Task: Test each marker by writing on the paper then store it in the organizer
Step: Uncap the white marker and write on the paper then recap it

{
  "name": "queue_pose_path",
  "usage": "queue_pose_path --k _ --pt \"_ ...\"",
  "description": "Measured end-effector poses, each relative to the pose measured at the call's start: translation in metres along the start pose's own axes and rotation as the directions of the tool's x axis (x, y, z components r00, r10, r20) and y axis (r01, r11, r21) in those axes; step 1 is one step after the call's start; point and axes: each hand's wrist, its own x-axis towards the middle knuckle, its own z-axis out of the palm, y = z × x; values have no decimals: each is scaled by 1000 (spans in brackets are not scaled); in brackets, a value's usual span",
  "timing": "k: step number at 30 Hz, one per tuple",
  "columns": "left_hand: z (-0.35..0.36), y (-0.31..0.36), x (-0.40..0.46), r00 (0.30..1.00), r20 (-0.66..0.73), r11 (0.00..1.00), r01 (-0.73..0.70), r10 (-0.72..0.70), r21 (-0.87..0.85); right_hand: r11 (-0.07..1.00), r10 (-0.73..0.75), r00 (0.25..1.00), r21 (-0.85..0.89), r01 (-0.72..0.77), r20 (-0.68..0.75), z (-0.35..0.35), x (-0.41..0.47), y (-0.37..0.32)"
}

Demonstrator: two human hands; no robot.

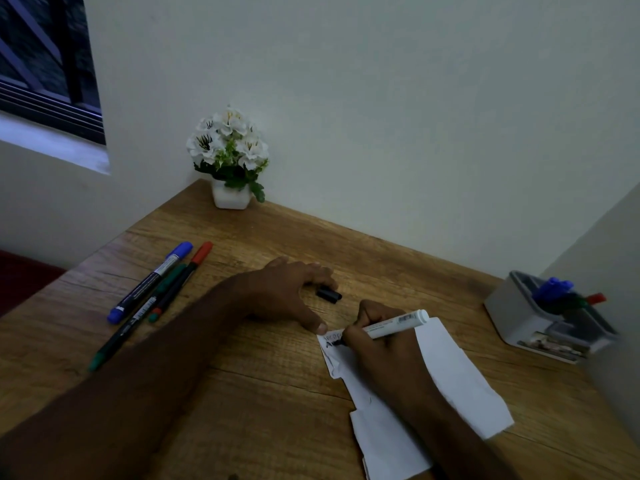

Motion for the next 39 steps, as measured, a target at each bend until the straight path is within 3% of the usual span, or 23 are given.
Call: queue_pose_path --k 4,10,13,23,29,31,33,37,39 --pt "-1 1 -2 1000 0 1000 5 -5 -1 987 -153 982 -56 148 -107 -3 -3 5" --pt "-3 9 -5 1000 0 1000 9 -9 6 979 -200 971 -77 191 -129 -1 -4 14" --pt "-3 8 -4 1000 0 1000 9 -9 4 979 -158 978 -154 137 -139 -5 0 15" --pt "-3 7 -4 1000 3 1000 13 -13 2 988 -73 979 -150 44 -193 0 4 17" --pt "-5 13 -8 1000 14 1000 17 -17 6 984 -151 967 -126 127 -204 -3 -1 14" --pt "-6 14 -8 1000 14 1000 16 -16 -5 979 -164 976 -141 144 -141 -5 1 14" --pt "-6 14 -9 1000 12 1000 19 -18 -13 953 -131 991 -281 116 -35 -4 2 12" --pt "-5 12 -8 1000 18 1000 23 -23 -17 991 -90 973 -119 65 -214 -2 1 19" --pt "-5 11 -7 999 25 1000 25 -25 -12 987 -109 972 -135 82 -210 -2 2 21"
